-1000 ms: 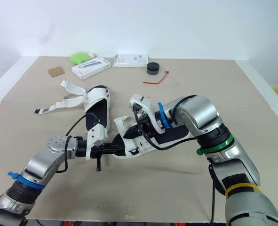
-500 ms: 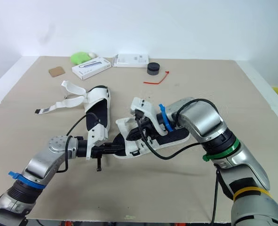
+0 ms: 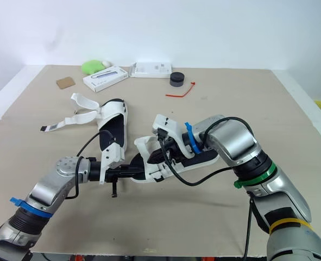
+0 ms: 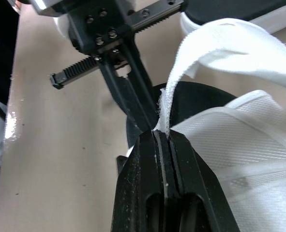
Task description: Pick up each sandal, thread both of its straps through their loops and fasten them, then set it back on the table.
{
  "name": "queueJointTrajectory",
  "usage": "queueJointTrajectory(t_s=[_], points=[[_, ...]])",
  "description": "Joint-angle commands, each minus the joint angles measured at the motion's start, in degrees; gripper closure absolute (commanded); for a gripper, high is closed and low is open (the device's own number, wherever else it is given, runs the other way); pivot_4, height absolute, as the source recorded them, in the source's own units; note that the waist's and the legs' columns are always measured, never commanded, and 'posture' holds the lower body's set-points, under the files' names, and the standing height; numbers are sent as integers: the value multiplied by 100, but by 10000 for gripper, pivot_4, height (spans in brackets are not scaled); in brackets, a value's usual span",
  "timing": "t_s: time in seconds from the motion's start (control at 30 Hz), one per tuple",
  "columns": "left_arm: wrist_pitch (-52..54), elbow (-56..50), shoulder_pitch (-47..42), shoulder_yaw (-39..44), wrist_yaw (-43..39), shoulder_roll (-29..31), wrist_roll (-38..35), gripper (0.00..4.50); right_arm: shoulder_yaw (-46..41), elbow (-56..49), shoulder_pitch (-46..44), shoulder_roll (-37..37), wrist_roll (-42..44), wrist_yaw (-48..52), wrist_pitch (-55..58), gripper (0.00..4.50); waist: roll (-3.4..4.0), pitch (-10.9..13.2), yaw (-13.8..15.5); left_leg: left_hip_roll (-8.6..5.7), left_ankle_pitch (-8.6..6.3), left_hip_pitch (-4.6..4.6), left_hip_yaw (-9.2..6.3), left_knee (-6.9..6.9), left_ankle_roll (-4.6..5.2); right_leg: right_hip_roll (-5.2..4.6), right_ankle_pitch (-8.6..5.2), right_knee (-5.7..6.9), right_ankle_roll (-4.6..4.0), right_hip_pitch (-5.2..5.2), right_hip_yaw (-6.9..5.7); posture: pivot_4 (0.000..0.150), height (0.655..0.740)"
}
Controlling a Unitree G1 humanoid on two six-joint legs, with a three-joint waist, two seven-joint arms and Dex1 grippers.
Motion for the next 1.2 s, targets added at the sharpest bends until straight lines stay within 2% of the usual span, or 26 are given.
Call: queueJointTrajectory(t_s=[0.03, 0.6, 1.2], points=[[98, 130, 65, -132, 25, 51, 205, 45000, -175, -323, 127, -94, 110, -10, 84, 44768, 0, 0, 0, 0, 0, 0, -1, 0, 0, 0, 0, 0, 0, 0, 0, 1500, 7400], [123, 107, 84, -151, 36, 28, 196, 45000, -282, -702, 822, -191, 36, -287, 23, 44768, 1, -6, 0, 1, 0, 6, -1, 0, 0, 3, -2, 0, 2, 6, 0, 1500, 7400], [100, 158, 55, -174, -15, 43, 193, 45000, -379, -891, 759, -454, 118, -23, -219, 44768, 1, -5, 3, -10, -1, 3, -3, 0, 1, -7, -8, -1, 12, 6, 1, 1500, 7400]])
